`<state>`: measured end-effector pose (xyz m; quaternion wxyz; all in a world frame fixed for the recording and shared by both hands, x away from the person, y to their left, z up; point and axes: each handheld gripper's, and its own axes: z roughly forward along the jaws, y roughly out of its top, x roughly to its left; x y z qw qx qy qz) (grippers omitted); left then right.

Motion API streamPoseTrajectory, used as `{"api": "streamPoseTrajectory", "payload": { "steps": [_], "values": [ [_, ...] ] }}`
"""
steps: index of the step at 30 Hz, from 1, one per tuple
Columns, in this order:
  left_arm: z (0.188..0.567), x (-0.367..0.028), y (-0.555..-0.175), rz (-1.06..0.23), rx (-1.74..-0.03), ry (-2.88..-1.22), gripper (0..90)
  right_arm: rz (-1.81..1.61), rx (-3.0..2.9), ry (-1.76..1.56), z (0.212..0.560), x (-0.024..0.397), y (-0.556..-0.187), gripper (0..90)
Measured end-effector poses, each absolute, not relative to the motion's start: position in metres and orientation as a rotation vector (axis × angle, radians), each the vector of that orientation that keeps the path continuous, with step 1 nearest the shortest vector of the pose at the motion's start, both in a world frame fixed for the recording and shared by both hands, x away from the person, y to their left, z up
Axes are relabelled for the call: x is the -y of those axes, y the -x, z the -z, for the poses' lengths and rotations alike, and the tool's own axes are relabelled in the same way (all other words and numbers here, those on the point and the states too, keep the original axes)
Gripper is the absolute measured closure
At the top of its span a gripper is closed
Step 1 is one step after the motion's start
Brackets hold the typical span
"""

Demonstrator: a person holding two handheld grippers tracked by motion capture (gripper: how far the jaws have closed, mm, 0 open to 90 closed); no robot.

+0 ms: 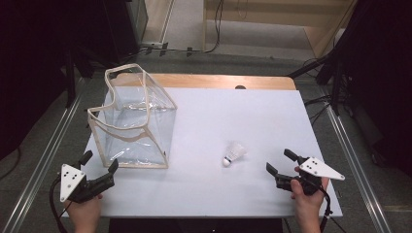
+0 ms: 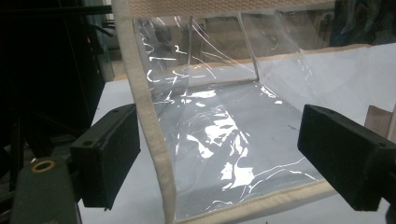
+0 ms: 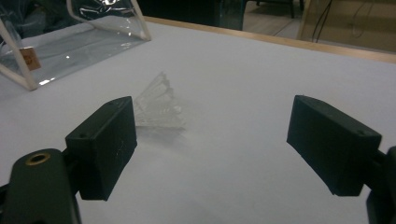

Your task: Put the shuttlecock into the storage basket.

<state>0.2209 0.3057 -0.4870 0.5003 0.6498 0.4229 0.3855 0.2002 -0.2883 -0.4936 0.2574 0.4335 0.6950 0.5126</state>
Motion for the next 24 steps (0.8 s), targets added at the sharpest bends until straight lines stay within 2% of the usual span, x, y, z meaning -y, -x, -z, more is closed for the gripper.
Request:
{"api": "streamPoseTrajectory", "payload": {
  "steps": [3,9,12,16,20,24],
  "values": [
    [0.487,-0.306,-0.221,-0.932,-1.022,-1.573,13.7,-1.349,-1.910,-1.195,0.495,0.279,-0.204,18.7],
    [0.487,-0.306,-0.221,-0.932,-1.022,-1.572,13.7,-1.301,-1.947,-1.203,0.498,0.260,-0.210,42.1],
    [0.487,-0.306,-0.221,-0.933,-1.021,-1.574,13.7,-1.291,-1.980,-1.221,0.501,0.255,-0.214,51.3],
    [0.487,-0.305,-0.221,-0.936,-1.020,-1.576,13.7,-1.237,-2.048,-1.234,0.504,0.248,-0.222,59.0],
    [0.487,-0.304,-0.221,-0.943,-1.020,-1.582,13.7,-1.227,-2.117,-1.256,0.506,0.242,-0.230,75.9],
    [0.487,-0.304,-0.221,-0.943,-1.019,-1.583,13.7,-1.238,-2.204,-1.241,0.507,0.237,-0.237,87.4]
  ]
}}
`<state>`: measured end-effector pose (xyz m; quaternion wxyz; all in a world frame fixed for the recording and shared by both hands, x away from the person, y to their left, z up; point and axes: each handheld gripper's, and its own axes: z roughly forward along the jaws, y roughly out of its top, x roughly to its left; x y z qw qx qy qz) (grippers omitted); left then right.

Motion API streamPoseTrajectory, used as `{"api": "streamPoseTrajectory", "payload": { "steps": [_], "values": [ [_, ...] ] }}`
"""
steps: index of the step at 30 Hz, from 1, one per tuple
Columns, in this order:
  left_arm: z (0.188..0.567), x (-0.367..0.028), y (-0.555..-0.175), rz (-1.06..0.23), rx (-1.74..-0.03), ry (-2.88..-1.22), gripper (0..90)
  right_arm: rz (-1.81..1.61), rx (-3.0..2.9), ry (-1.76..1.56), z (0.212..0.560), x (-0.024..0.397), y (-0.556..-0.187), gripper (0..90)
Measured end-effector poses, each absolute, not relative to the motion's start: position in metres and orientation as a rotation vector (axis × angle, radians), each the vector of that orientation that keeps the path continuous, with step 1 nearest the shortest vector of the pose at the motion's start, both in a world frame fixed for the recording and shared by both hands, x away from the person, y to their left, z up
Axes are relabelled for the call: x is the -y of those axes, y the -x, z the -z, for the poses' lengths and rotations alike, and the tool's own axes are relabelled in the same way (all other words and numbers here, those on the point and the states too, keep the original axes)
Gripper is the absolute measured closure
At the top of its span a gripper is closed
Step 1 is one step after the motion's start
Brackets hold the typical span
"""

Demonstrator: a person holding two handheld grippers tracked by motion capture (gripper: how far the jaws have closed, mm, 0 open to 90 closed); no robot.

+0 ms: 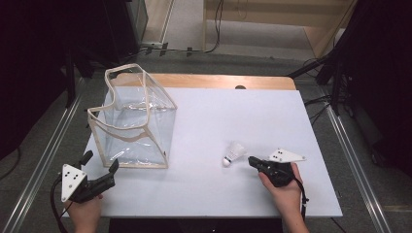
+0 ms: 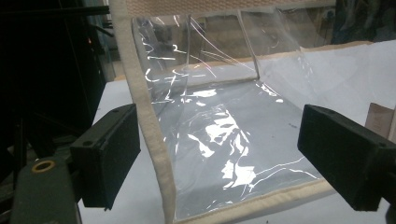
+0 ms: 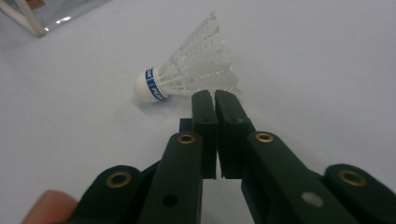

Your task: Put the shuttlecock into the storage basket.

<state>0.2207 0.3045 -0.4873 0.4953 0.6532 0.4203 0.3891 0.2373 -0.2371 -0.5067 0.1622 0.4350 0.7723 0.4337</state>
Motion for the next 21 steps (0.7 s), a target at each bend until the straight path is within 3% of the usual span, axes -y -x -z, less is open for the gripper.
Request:
{"api": "streamPoseTrajectory", "payload": {
  "steps": [21],
  "values": [
    [0.487,-0.305,-0.221,-0.938,-1.017,-1.579,13.7,-1.060,-2.303,-1.240,0.507,0.208,-0.271,87.5]
  ]
}}
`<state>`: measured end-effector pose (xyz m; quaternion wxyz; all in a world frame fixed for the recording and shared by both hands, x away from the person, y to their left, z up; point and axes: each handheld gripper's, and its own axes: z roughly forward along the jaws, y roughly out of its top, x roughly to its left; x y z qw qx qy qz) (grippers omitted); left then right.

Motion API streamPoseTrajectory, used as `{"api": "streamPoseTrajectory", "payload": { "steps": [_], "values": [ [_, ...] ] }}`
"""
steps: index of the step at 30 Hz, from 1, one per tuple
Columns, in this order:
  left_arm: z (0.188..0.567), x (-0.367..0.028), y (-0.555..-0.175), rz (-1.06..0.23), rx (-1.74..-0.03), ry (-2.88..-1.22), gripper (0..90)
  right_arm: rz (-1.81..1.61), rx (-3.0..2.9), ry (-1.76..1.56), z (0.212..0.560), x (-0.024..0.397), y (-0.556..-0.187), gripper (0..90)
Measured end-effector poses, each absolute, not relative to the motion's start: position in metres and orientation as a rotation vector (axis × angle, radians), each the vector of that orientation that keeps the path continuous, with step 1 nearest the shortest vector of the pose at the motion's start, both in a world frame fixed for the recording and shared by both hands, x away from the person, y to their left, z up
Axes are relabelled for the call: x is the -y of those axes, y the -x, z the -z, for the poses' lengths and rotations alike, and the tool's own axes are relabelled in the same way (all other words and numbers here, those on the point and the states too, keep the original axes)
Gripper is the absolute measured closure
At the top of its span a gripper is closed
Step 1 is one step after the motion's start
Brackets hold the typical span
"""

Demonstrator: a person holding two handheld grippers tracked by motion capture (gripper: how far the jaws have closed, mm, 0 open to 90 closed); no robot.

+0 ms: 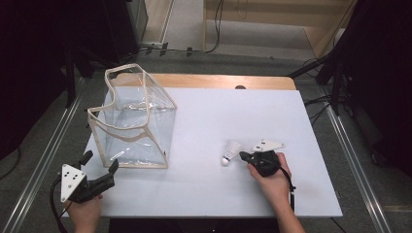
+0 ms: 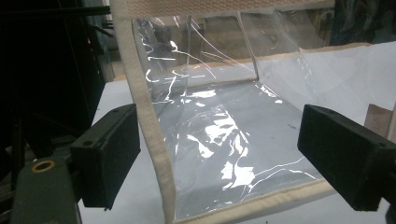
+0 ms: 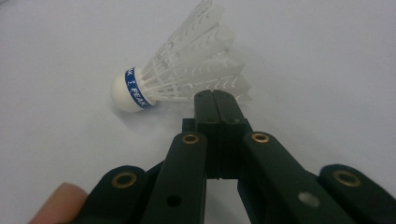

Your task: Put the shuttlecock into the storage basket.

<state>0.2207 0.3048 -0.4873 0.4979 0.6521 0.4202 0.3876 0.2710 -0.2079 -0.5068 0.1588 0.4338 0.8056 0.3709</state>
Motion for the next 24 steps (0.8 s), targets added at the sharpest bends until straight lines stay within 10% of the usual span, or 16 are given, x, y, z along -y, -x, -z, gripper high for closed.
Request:
{"api": "streamPoseTrajectory", "payload": {
  "steps": [24],
  "values": [
    [0.487,-0.305,-0.221,-0.938,-1.017,-1.578,13.7,-1.081,-2.333,-1.151,0.504,0.171,-0.292,87.4]
  ]
}}
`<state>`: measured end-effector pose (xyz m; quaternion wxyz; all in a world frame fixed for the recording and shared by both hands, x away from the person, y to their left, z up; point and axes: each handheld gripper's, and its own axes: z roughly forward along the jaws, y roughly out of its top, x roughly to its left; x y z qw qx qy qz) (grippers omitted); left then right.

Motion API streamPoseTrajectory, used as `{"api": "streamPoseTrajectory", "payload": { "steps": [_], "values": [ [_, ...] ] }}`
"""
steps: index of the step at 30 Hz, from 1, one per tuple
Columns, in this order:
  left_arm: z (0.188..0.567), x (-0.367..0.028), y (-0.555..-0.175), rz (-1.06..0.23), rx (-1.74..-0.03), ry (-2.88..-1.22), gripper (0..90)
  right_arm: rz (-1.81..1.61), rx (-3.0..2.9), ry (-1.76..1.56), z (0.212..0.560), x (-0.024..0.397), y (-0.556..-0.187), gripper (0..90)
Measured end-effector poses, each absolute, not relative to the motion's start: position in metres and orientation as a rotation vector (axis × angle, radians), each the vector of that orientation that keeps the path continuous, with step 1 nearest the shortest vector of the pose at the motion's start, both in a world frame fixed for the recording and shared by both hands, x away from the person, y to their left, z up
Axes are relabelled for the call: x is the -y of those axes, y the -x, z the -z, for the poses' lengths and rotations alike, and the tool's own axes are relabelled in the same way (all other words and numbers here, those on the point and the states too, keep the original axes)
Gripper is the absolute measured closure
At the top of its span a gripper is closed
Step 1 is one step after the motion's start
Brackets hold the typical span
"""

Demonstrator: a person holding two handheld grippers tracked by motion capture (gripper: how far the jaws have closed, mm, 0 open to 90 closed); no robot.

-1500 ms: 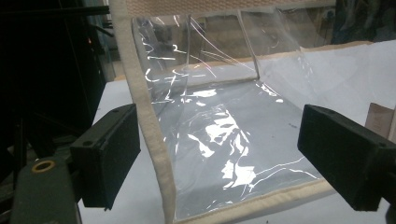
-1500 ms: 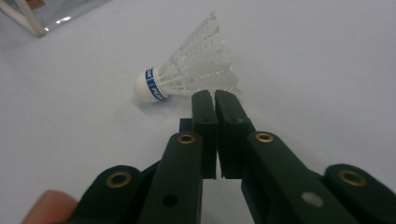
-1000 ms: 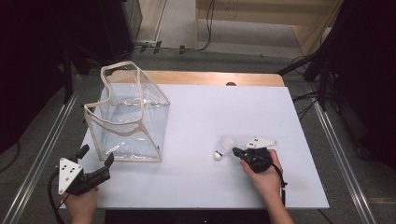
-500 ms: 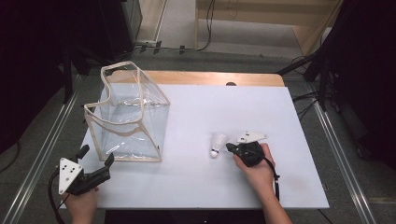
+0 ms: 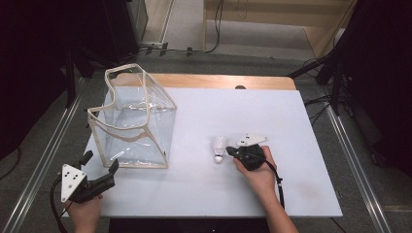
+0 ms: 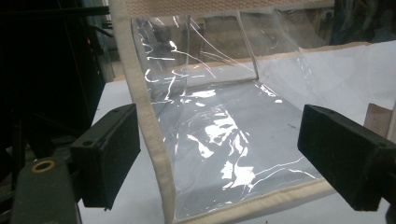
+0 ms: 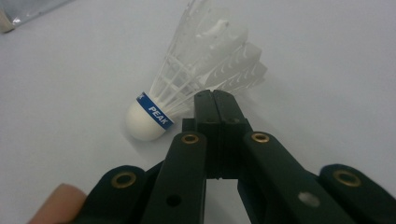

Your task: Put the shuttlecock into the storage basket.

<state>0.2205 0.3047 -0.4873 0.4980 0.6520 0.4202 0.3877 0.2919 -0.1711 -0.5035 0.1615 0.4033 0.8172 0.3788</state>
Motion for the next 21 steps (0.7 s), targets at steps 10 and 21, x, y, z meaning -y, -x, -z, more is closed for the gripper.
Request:
{"api": "streamPoseTrajectory", "payload": {
  "steps": [10,21],
  "values": [
    [0.487,-0.305,-0.221,-0.938,-1.016,-1.577,13.7,-1.133,-2.329,-1.132,0.497,0.164,-0.291,83.7],
    [0.487,-0.305,-0.221,-0.939,-1.015,-1.582,13.7,-1.190,-2.325,-1.149,0.487,0.162,-0.275,66.2]
  ]
}}
